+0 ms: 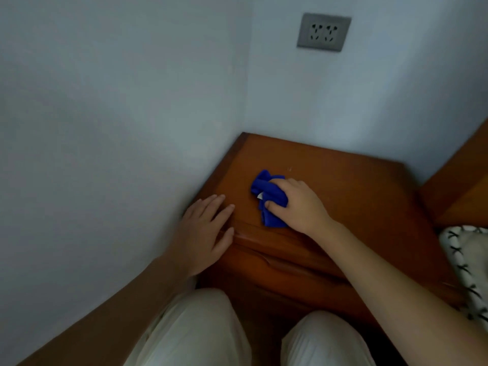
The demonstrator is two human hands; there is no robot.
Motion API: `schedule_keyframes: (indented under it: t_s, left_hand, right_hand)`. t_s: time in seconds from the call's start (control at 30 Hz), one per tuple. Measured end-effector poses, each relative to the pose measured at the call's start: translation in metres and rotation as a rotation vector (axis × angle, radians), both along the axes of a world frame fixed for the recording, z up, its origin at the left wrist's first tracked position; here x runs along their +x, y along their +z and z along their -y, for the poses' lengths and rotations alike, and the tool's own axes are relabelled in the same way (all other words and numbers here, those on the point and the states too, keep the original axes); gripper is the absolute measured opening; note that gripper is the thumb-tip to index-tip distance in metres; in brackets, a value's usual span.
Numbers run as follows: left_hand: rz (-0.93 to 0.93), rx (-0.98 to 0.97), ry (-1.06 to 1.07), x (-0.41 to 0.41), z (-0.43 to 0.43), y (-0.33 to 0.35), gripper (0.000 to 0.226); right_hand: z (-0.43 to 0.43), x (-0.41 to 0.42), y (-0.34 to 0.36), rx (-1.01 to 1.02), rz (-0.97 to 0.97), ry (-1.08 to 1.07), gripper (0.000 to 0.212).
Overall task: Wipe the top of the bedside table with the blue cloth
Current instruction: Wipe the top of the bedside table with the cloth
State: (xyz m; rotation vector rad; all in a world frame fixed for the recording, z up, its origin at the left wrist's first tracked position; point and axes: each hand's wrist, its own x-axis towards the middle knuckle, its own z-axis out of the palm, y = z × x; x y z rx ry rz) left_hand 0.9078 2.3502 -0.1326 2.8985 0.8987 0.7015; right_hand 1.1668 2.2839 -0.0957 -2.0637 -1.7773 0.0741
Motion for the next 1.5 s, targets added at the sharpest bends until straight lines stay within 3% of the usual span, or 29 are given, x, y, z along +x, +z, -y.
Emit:
schedule_keyframes:
  t_s: [0.3, 0.7, 0.9, 1.33, 1.5]
  left_hand:
    - [-0.117, 0.018, -0.183, 0.056, -0.029, 0.012, 0.053]
    - [0.031, -0.053, -0.164, 0.055, -0.036, 0.003, 0.052]
    - [0.048, -0.063, -0.147, 0.056, -0.037, 0.003, 0.051]
    - [0.105, -0.185, -0.105, 0.056, -0.032, 0.022, 0.045]
    - [-0.005, -0.070, -0.136, 0.041, -0.054, 0.028, 0.043]
  right_hand:
    - [0.063, 0.011, -0.008, 0.015, 0.025, 0.029, 0.054]
    - [-0.028, 0.081, -0.005, -0.028, 0.038, -0.157, 0.056]
    - [-0.067, 0.072, -0.003, -0.019, 0.072, -0.240, 0.057]
    - [-0.023, 0.011, -0.004, 0.014, 0.077, 0.038, 0.052]
    - [-0.014, 0.009, 0.000, 0.049, -0.035, 0.119, 0.057]
